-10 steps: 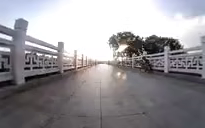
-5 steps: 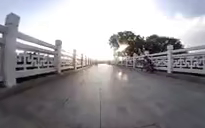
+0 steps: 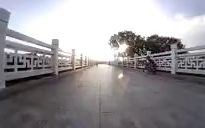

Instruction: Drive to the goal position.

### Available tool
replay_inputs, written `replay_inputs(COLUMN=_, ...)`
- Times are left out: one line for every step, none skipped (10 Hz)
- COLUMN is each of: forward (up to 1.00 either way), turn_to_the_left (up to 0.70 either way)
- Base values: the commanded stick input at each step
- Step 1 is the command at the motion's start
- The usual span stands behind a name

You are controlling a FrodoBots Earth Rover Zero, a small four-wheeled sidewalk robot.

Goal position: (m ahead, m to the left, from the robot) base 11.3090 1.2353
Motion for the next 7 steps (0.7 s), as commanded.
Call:
replay_inputs(forward=0.45, turn_to_the_left=0.0)
replay_inputs(forward=0.45, turn_to_the_left=0.0)
replay_inputs(forward=0.45, turn_to_the_left=0.0)
replay_inputs(forward=0.45, turn_to_the_left=0.0)
replay_inputs(forward=0.45, turn_to_the_left=0.0)
replay_inputs(forward=0.45, turn_to_the_left=0.0)
replay_inputs(forward=0.45, turn_to_the_left=0.0)
